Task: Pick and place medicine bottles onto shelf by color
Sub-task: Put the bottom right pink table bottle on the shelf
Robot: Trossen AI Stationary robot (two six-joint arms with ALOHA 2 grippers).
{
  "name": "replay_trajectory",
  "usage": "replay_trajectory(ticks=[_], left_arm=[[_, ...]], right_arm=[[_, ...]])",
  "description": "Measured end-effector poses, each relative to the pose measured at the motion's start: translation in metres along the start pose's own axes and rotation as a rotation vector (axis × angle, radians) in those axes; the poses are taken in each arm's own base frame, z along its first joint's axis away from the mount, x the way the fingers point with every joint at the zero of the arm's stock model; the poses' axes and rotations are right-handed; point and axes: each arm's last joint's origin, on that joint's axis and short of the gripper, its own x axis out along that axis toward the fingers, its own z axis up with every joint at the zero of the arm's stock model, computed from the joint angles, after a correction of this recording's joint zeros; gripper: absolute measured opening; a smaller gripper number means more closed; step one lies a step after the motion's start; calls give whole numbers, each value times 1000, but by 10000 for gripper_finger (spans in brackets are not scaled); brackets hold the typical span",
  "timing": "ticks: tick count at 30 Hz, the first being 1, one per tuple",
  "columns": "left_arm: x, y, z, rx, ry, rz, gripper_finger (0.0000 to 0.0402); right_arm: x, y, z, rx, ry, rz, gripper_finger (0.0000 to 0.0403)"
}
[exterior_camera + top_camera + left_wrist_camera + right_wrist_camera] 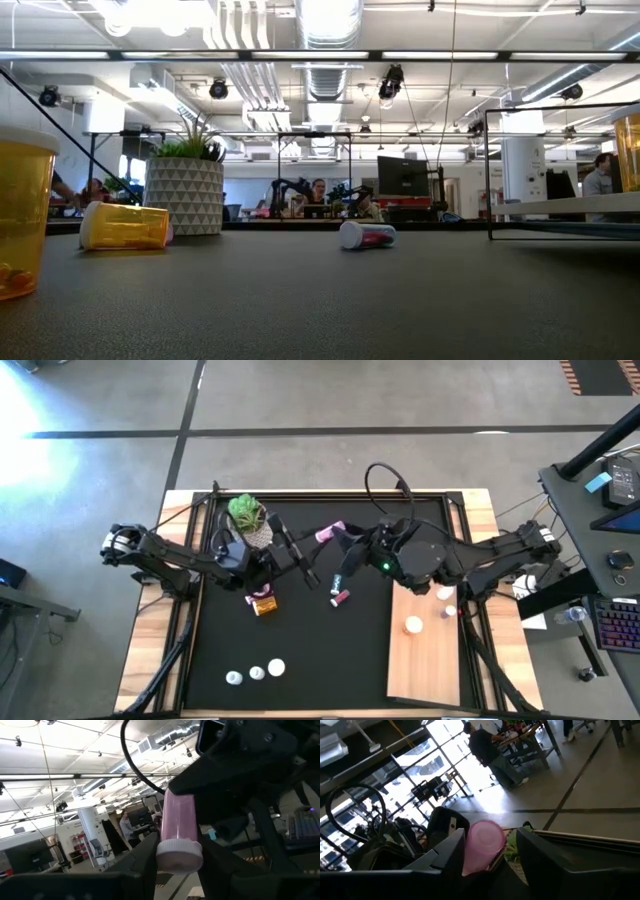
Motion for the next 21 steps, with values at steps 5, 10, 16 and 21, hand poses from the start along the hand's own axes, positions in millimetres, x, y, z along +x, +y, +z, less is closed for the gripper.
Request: replay_trajectory(ticks=[5,10,16,21], left_arm=[[-4,-10,-8,38,96,-50,97],[-13,-23,-32,-62,324,-147,97],[-41,-33,-73,-211,786,-256,97],[-69,-33,-92,-420,1217,-387,98]], right_arm=[[-10,-6,14,-15,4,-14,224],[-18,-13,25,-59,52,10,271],[-23,-29,20,-107,228,-9,291],[-28,-49,3,-135,433,-122,286]])
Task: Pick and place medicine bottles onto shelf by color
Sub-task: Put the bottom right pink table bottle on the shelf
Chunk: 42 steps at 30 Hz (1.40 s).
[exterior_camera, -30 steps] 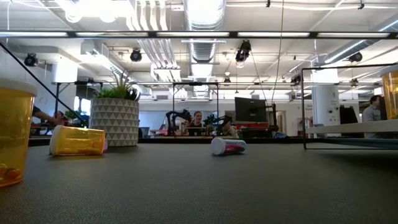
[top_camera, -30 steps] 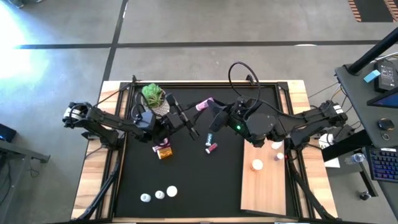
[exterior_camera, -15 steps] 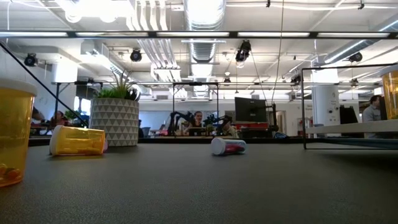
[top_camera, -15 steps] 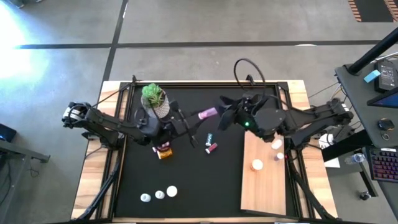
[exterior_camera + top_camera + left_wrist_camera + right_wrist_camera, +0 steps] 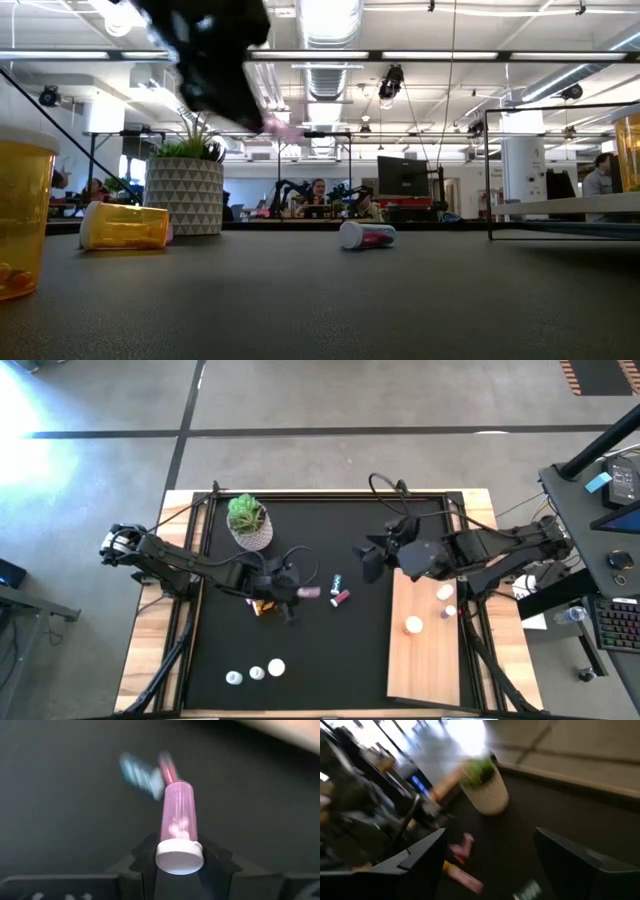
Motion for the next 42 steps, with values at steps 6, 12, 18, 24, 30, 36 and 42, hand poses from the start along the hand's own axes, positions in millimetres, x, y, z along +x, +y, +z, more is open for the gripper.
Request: replay_trajectory(ticks=[6,12,18,24,30,36,42], left_arm=[[-3,2,-19,-210,322,-122,98],[6,4,-22,-378,430,-125,98],[33,1,-23,-504,616,-85,98],[47,-4,-11,-547,741,35,98],[56,-13,1,-583,807,117,98],[68,-14,-2,-649,856,207,98],[71,-14,-3,-698,859,235,98]], right_arm=[[-1,-15,-13,-17,153,-105,277],[-2,-19,-15,-41,189,-137,270],[-5,-20,-14,-64,200,-124,272],[-9,-24,-15,-107,252,-125,269],[-16,-32,-14,-149,291,-146,271],[-22,-37,-12,-188,305,-143,267],[-25,-39,-10,-210,304,-136,269]])
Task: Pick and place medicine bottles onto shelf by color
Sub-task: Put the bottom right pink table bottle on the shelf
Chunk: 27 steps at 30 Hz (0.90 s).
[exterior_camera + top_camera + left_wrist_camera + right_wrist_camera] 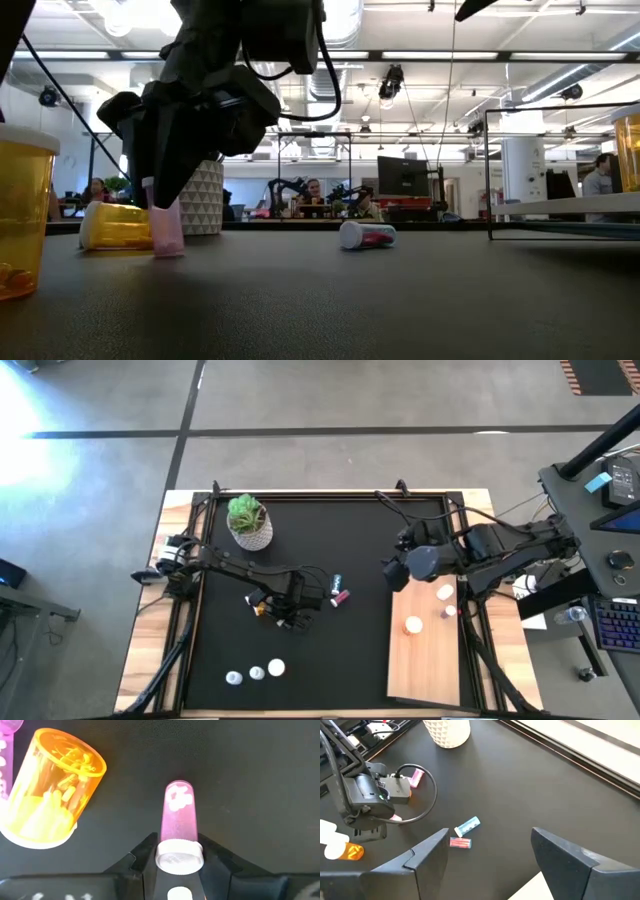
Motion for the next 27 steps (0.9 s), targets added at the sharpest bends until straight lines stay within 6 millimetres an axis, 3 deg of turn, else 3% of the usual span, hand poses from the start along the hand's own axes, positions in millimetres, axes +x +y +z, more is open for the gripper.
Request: replay_trajectory(ticks=[27], left_arm=[[-2,-7,2,51,-41,-78,98]], right_arm=[[0,0,0,4,-1,2,282]])
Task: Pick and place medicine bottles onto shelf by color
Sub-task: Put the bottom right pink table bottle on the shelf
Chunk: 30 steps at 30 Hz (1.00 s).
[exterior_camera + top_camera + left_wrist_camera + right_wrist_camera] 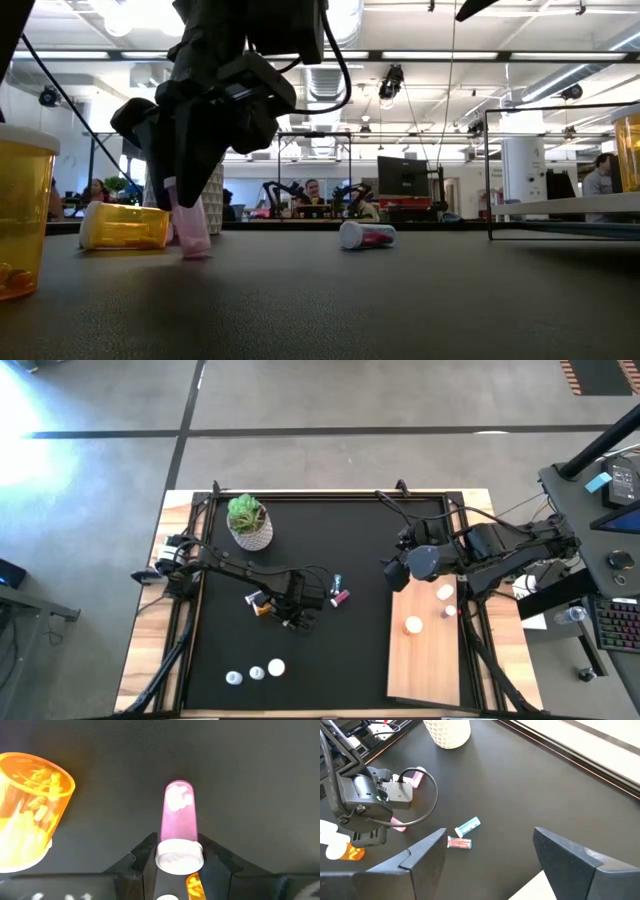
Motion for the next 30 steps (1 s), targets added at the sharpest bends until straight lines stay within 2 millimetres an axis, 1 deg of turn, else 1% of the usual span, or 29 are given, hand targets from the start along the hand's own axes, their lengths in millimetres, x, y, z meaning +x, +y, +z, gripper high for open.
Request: replay_trajectory(ticks=[6,12,15,19,26,30], left_arm=[[0,2,-1,-25,12,19,98],[-3,19,-10,-80,134,173,98],[0,18,-13,-58,173,153,98],[5,17,-12,-17,161,120,98],[7,18,-11,-14,147,128,98],[7,16,-11,-8,140,111,113]], right_arm=[[0,0,0,1,0,1,281],[0,0,0,11,0,1,281],[0,0,0,11,0,1,281],[0,0,0,10,0,1,281],[0,0,0,9,0,1,281],[0,0,0,8,0,1,281]])
